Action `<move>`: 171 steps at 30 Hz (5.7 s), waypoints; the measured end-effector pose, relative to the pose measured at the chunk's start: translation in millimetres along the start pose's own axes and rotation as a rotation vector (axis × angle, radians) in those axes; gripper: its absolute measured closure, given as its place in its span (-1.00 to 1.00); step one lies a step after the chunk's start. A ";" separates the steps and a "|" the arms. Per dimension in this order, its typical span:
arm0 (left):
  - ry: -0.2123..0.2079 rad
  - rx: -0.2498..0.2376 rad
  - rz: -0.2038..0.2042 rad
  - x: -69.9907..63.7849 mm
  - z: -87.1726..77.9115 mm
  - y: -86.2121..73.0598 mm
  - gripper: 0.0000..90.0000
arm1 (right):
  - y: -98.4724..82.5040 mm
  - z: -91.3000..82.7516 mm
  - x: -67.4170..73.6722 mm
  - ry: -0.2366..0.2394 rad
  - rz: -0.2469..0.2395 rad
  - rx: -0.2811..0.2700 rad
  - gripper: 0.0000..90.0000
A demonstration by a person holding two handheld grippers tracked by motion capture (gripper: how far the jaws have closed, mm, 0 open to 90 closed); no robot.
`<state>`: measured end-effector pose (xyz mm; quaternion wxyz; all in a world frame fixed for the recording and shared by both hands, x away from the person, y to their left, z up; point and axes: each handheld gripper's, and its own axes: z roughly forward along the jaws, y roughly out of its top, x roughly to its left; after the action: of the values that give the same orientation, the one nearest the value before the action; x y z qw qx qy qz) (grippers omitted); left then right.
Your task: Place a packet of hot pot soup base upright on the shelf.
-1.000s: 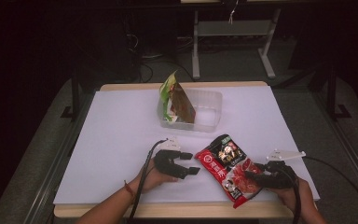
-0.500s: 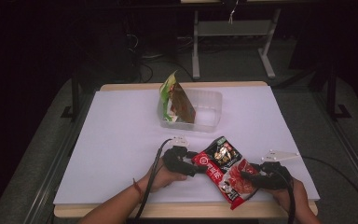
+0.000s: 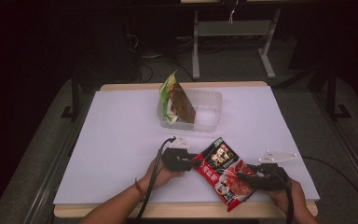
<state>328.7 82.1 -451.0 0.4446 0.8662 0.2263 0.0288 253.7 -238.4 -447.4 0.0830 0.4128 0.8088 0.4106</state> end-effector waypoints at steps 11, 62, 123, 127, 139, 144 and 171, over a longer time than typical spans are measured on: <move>0.065 -0.023 0.065 9.1 -8.1 1.6 0.88 | 3.4 0.4 8.5 0.067 -0.068 0.050 0.08; -0.050 0.043 -0.097 28.4 3.7 3.0 -0.12 | -0.6 15.7 25.3 -0.038 -0.241 0.071 0.92; 0.063 -0.351 0.101 -4.3 -77.3 42.4 0.95 | 3.7 -8.8 5.0 -0.143 -0.266 -0.060 0.02; 0.070 -0.364 0.116 -5.6 -81.3 44.9 0.95 | 3.4 -9.1 2.1 -0.148 -0.257 -0.061 0.02; 0.096 -0.439 0.142 -14.1 -98.2 55.9 0.97 | -0.5 -13.1 -1.7 -0.154 -0.238 -0.067 0.02; 0.129 -0.462 0.185 -16.1 -104.5 64.4 0.98 | -1.1 -13.9 -0.8 -0.160 -0.239 -0.065 0.02; 0.239 -0.504 0.279 -14.4 -123.9 133.1 0.99 | -3.4 -15.9 -3.5 -0.174 -0.225 -0.061 0.02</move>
<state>333.5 103.0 -269.9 0.6072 0.7419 0.1415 0.2466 246.4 -251.6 -440.3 0.2110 0.3507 0.8269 0.3857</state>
